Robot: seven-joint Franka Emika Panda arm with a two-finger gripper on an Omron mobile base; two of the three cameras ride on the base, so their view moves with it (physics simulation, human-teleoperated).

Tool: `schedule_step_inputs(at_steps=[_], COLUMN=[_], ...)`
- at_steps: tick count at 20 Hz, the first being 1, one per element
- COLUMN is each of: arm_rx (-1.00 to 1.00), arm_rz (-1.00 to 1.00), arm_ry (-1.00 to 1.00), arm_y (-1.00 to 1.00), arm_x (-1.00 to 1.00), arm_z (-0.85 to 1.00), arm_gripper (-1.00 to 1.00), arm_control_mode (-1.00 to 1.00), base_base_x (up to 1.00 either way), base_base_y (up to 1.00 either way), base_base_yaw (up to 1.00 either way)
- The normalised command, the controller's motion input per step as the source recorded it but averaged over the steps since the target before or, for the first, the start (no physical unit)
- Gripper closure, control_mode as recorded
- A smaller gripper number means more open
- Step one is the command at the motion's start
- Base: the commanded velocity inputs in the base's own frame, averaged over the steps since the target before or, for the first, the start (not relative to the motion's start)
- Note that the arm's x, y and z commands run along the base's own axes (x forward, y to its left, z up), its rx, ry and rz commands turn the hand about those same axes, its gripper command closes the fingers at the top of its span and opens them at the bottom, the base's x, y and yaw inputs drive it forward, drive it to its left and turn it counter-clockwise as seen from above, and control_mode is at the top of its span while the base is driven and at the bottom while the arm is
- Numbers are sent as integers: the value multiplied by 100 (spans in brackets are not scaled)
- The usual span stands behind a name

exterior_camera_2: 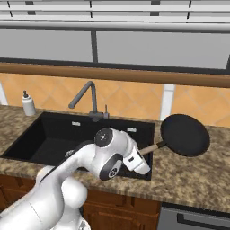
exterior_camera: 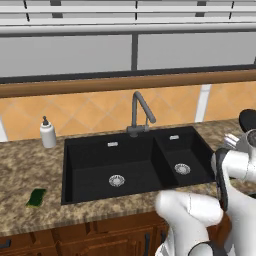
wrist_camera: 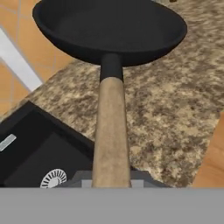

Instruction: Pick the pan and sponge and place them into the sink. Then turn on the water.

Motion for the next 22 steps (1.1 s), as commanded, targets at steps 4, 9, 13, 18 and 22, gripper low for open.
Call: schedule_step_inputs(at_steps=[4, 9, 13, 18, 22], arm_rx=[-8, 0, 0, -3, -4], arm_rz=[-17, 0, 0, -1, -8], arm_ry=[0, 8, 24, 17, 0], arm_y=[100, 100, 100, 100, 100], arm_x=[-44, -18, 0, 0, -4], arm_z=[32, 35, 38, 9, -14], arm_gripper=[100, 100, 100, 100, 100], arm_control_mode=[-100, -100, -100, -100, -100], base_base_x=[0, 0, 0, 0, 0], base_base_y=[0, 0, 0, 0, 0], base_base_yaw=[0, 0, 0, 0, 0])
